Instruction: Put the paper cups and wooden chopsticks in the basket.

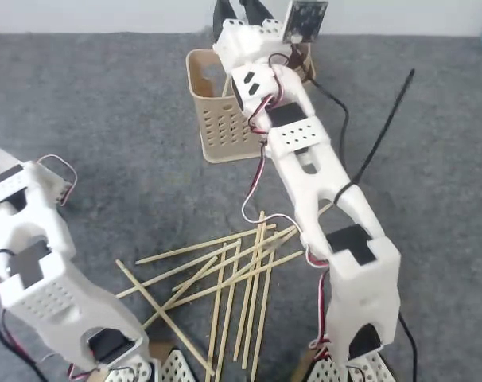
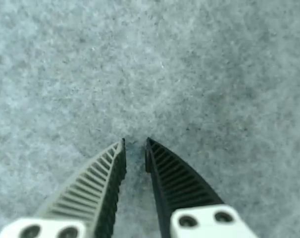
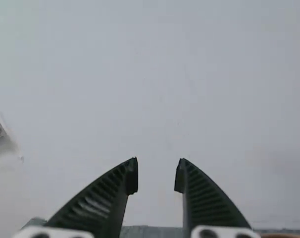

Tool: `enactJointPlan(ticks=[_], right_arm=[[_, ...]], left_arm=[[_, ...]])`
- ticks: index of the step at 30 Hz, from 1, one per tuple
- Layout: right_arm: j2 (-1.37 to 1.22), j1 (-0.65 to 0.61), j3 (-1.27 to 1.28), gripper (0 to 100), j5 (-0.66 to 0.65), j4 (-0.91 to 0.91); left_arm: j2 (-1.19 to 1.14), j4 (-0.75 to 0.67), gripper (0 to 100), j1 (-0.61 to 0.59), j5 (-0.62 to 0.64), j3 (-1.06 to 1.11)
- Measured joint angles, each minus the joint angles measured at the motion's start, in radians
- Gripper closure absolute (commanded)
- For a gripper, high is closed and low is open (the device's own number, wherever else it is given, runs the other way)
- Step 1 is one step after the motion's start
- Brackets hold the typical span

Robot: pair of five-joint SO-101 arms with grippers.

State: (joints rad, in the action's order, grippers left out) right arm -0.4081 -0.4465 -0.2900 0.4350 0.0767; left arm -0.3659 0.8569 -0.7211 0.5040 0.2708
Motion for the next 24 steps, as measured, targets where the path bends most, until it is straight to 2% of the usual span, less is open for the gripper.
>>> enactJointPlan(ticks=[9, 13, 21, 24], right_arm=[[0.387, -0.006, 0.002, 88.2, 0.035, -0.666], [0.534, -0.069, 0.000, 88.6, 0.035, -0.918], [0.592, -0.120, 0.061, 88.2, 0.051, -1.425], [0.577, -0.178, 0.196, 88.4, -0.055, -1.490]], left_arm=[[0.000, 0.000, 94, 0.000, 0.000, 0.000], [0.000, 0.000, 94, 0.000, 0.000, 0.000], [0.000, 0.000, 94, 0.000, 0.000, 0.000], [0.000, 0.000, 94, 0.000, 0.000, 0.000]])
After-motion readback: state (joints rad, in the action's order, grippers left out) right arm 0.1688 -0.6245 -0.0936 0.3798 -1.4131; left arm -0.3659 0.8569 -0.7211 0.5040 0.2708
